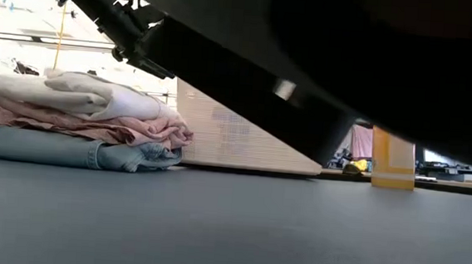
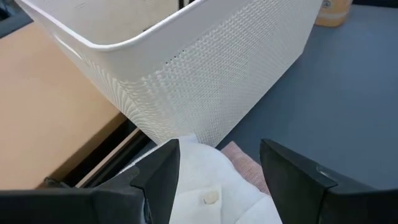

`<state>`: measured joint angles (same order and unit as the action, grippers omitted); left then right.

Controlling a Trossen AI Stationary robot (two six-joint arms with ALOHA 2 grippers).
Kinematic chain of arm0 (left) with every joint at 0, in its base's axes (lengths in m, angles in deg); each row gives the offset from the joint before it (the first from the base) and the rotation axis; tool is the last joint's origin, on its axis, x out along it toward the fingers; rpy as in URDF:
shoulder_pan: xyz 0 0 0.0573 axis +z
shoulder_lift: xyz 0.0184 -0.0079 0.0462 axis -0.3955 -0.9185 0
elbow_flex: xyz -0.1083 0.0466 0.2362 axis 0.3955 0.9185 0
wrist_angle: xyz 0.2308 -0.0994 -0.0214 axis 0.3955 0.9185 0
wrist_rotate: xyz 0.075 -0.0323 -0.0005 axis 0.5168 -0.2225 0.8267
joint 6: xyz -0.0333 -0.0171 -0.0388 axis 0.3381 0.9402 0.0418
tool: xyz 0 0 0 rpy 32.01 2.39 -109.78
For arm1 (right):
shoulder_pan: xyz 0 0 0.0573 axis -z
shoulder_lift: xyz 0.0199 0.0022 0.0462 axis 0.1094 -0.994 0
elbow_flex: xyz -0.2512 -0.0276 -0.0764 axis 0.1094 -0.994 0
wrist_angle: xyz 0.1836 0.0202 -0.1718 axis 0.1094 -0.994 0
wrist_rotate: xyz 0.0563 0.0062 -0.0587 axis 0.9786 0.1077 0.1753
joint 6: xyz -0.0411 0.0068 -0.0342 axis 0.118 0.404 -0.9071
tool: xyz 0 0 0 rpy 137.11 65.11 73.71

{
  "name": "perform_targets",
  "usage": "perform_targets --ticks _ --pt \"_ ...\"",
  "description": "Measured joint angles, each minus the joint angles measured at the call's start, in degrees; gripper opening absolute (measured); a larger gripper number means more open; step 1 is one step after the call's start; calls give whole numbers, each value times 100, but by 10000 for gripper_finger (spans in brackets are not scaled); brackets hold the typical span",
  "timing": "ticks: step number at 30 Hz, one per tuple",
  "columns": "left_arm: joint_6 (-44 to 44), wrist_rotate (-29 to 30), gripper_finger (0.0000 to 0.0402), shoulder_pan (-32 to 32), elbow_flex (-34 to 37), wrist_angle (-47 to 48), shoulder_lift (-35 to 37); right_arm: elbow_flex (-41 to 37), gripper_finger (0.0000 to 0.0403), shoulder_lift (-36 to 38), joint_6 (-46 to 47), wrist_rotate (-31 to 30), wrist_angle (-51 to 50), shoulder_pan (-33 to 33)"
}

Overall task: Fold Laundry from Bin
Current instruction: Fold the white shorts

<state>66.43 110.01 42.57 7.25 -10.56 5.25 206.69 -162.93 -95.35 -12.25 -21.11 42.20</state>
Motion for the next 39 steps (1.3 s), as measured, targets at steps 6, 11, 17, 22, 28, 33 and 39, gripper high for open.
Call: perform_targets --ticks 6,11,17,22,28,33,39 --pt "-2 -1 210 0 0 5 0 83 66 -8 -96 177 -129 -164" --pt "-2 2 210 0 0 43 0 96 34 306 21 296 -35 -144" --pt "-28 4 210 0 0 67 0 177 24 1368 27 625 158 86" --pt "-48 4 210 0 0 66 0 173 24 2089 294 1312 353 308" --pt "-50 7 210 -2 0 65 0 173 24 2886 324 1625 449 309" --pt "-50 7 210 -2 0 60 2 170 25 3567 398 1951 249 47" --pt "-220 -37 210 -42 0 66 168 167 24 4381 -300 2990 -1080 -375"
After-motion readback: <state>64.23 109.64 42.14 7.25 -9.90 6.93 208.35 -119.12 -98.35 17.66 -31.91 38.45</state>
